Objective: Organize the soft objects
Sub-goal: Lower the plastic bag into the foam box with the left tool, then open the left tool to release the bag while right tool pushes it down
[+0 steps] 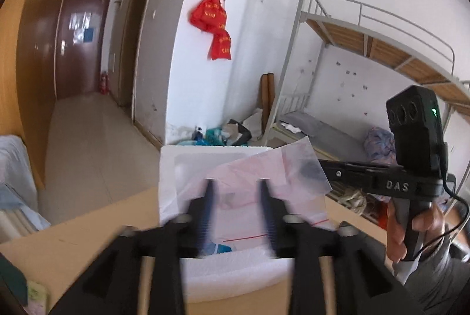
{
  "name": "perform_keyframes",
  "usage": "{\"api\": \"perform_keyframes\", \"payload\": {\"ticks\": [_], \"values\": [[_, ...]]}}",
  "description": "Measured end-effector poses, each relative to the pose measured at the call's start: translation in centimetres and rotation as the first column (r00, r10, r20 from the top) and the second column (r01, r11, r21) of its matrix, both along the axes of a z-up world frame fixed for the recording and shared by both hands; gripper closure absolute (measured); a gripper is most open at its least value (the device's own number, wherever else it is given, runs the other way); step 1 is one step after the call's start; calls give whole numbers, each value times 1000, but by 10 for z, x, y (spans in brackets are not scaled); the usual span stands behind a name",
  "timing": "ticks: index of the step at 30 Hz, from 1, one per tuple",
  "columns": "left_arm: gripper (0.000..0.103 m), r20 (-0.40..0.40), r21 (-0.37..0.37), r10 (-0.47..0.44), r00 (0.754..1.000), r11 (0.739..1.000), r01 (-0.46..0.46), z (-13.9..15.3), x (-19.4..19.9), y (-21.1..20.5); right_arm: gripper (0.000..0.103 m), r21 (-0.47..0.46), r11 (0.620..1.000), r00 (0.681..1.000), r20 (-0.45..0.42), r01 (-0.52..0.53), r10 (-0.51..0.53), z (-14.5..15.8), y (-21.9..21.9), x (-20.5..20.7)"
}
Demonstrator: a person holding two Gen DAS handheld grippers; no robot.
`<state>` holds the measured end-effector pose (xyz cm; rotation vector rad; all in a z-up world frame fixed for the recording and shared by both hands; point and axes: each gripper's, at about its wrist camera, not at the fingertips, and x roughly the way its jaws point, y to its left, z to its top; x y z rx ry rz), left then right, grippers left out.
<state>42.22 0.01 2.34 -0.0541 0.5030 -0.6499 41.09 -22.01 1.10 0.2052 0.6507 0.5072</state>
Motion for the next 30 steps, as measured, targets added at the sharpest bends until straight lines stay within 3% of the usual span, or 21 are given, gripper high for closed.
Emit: {"api": "perform_keyframes", "payload": {"ticks": [2,10,13,19,22,23,29,30], "values": [[37,10,19,-10,1000,1000,10,-1,-3,0,93,4,1000,1000,-2,-8,8,-1,0,1],[37,39,140,-81,996,987,75,-8,-22,-12,93,25,1000,1000,-1,-9,9,-1,-6,3],[37,72,169,-71,995,984,58,-7,-19,-17,93,27,999,1000,-6,-19,19,-3,-5,2],[37,52,261,-85,995,963,69,-11,5,-39,93,31,999,1000,-6,-22,22,-2,-6,1],[37,15,253,-94,995,964,87,-15,15,-46,93,34,999,1000,-4,-26,26,-1,-6,-1],[39,3,244,-89,996,966,86,-16,17,-47,93,36,999,1000,-4,-29,30,-1,-6,-1],[82,-60,206,-55,997,976,67,-20,27,-49,93,46,998,999,-4,-39,39,0,-5,-1],[83,-70,196,-54,996,978,66,-18,28,-49,93,49,998,999,-3,-41,41,0,-5,-2]]}}
